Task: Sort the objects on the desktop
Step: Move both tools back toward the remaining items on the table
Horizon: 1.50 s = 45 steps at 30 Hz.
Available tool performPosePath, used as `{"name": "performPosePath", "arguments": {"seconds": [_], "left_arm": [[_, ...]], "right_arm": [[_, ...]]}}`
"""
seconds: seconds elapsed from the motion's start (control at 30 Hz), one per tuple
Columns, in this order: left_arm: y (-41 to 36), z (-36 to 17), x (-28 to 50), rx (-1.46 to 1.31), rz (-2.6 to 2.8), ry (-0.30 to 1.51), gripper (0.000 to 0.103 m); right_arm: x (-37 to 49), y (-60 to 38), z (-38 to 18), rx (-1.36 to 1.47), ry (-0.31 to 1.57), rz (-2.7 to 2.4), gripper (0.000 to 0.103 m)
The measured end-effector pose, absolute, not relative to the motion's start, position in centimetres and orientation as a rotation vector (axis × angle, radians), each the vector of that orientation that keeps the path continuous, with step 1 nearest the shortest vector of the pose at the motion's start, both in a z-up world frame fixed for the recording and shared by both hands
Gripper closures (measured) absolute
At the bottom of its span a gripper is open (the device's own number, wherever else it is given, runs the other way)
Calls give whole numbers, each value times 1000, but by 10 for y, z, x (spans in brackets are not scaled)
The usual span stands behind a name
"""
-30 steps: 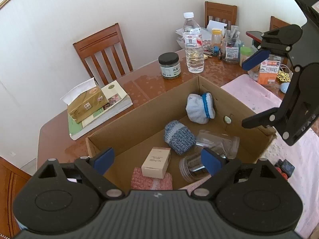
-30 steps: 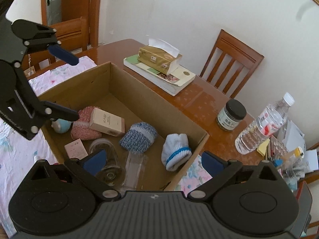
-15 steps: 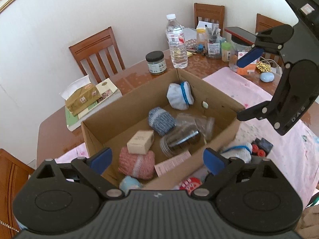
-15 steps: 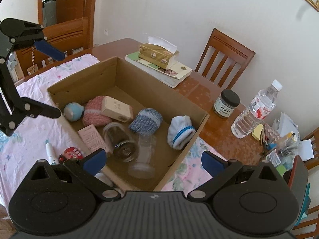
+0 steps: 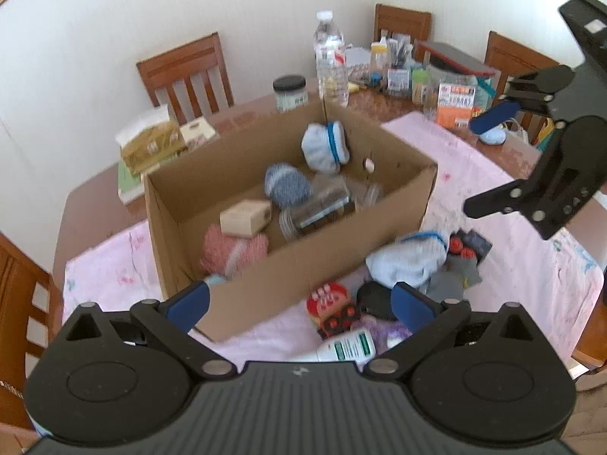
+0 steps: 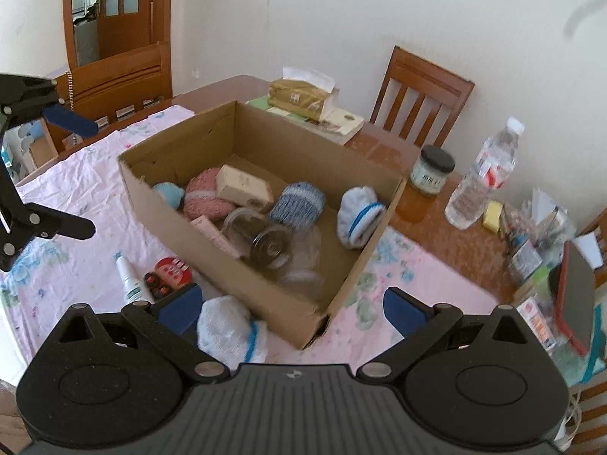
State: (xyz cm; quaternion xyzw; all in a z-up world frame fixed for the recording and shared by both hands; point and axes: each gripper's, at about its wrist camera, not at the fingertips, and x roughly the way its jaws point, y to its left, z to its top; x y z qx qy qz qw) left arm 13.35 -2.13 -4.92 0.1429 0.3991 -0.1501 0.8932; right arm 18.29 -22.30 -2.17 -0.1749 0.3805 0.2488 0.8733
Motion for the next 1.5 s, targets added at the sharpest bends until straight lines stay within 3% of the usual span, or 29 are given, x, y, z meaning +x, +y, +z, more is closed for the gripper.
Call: {"name": "performPosePath", "arguments": {"seconds": [0.67,1.5], "left_arm": [[-20,-132,127,209,-226,947,1],[-27,-161,145,137,-181,977,1]], "right_arm": [[130,-216,-92,-229,921,436,0],[113,-198,-132,-271,939,386,0]]}}
